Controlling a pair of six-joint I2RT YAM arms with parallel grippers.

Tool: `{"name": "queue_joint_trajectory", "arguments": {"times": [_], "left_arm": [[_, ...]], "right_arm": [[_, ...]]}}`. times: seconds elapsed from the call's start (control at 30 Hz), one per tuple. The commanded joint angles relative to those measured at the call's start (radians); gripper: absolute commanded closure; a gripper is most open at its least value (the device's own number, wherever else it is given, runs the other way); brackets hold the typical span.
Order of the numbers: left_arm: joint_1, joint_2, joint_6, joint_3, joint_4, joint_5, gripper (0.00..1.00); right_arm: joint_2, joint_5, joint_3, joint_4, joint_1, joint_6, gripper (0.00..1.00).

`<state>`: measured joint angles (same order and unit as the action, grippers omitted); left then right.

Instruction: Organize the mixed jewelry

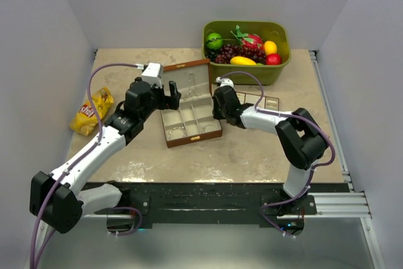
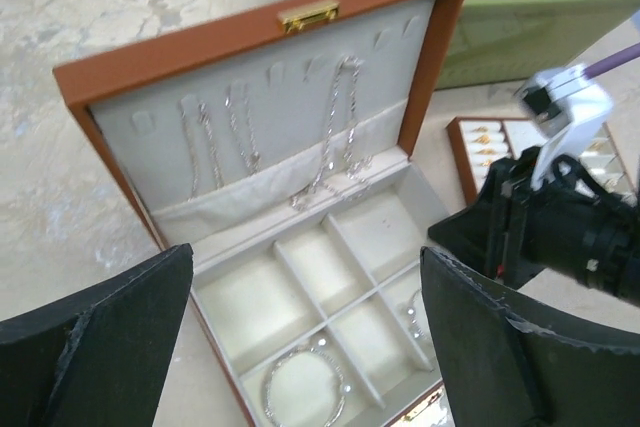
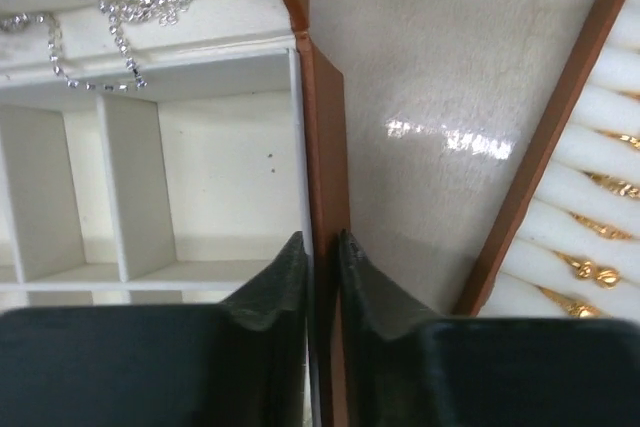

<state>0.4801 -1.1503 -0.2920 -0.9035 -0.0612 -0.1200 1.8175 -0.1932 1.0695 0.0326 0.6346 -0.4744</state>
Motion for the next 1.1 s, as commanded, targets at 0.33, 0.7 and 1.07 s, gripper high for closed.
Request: {"name": "queue_joint_trajectory", "arguments": {"times": [0.33,0.7,1.07], "left_arm": [[-0.001,0.102,0.077,0.034,-0.078,-0.087,0.01],[-0.001,0.167,0.096,0.046,-0.1,-0.142,0.01],[-0.001,0.221,0.085,0.1,-0.094,-0.211,0.0]], "right_arm": [[-0.178,0.0,-0.137,0.001,0.105,0.158,1.0],[-0.32,-0.061,-0.255,-0.03,0.114,0.122,0.69],[-0.54,-0.103,-0.221,-0.048,0.117,-0.192,0.54]]}}
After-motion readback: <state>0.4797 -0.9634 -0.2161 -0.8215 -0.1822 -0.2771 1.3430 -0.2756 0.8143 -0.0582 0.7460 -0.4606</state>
